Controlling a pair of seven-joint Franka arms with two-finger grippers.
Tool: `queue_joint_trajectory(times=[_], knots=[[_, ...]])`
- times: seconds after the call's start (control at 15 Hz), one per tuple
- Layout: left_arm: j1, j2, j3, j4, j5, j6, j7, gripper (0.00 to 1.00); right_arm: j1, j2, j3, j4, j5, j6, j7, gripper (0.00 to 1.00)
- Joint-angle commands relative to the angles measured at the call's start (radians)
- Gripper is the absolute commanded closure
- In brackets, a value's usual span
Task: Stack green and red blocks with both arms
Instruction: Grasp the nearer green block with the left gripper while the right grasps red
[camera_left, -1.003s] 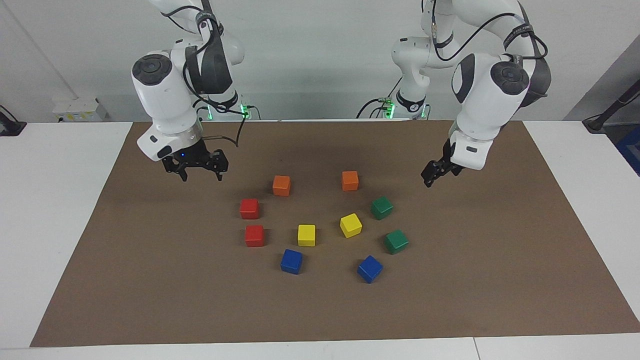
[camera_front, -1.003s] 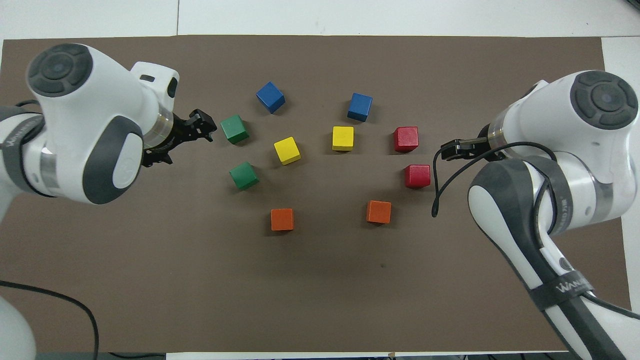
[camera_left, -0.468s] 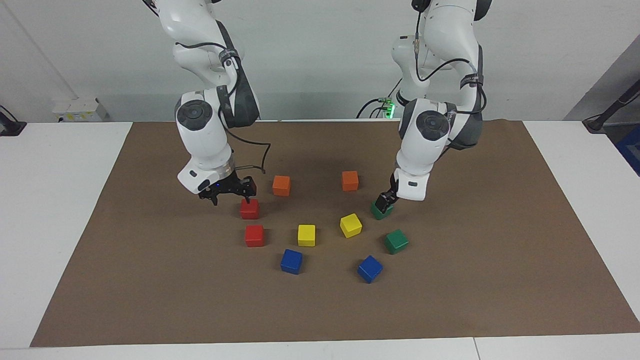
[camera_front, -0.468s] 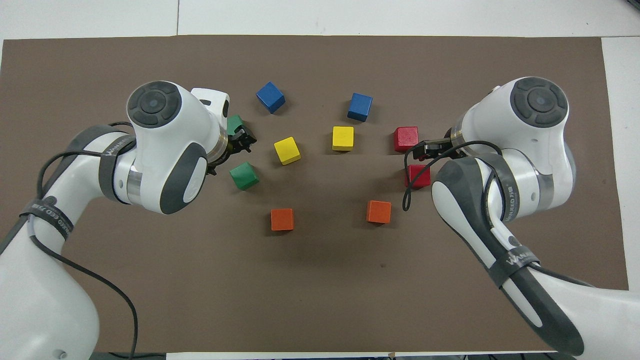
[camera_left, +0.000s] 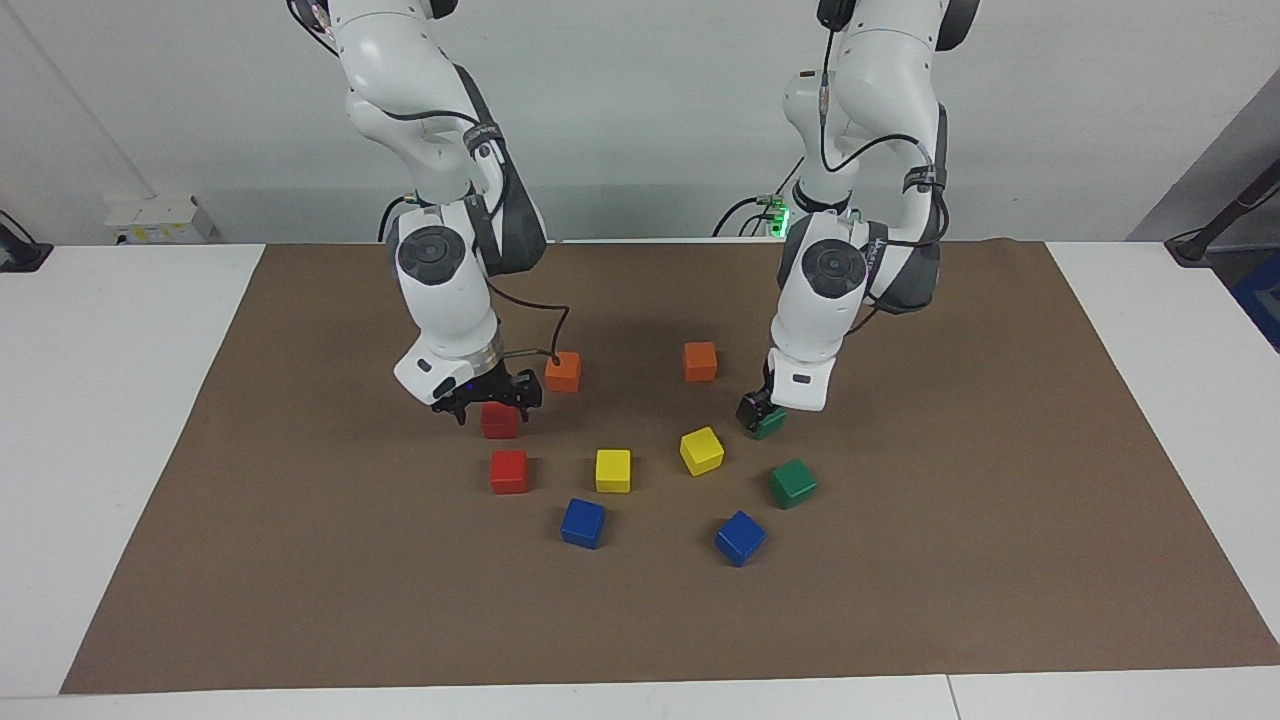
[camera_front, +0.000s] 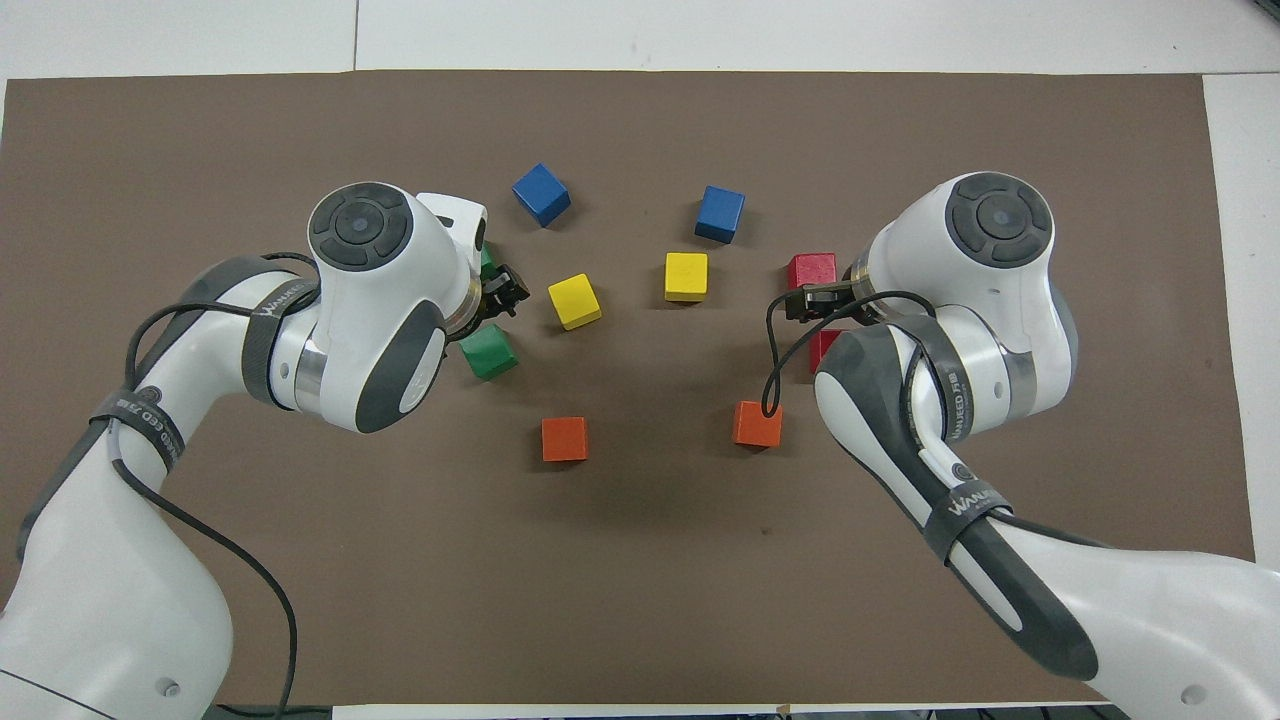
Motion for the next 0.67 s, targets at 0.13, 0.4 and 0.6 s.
queue_joint_trajectory(times=[0.13, 0.4, 0.6], knots=[[-0.013, -0.019, 0.012, -0.083, 0.017, 0.095, 0.043, 0.00, -0.008, 0.009, 0.002, -0.019, 0.015, 0.029, 0.000, 0.00], [-0.015, -0.019, 0.010, -0.091, 0.017, 0.100, 0.043, 0.00, -0.013, -0.004, 0.001, -0.051, 0.015, 0.027, -0.003, 0.00], [-0.021, -0.017, 0.012, -0.098, 0.018, 0.114, 0.042, 0.00, -0.017, -0.011, 0.001, -0.071, 0.015, 0.030, -0.010, 0.00]])
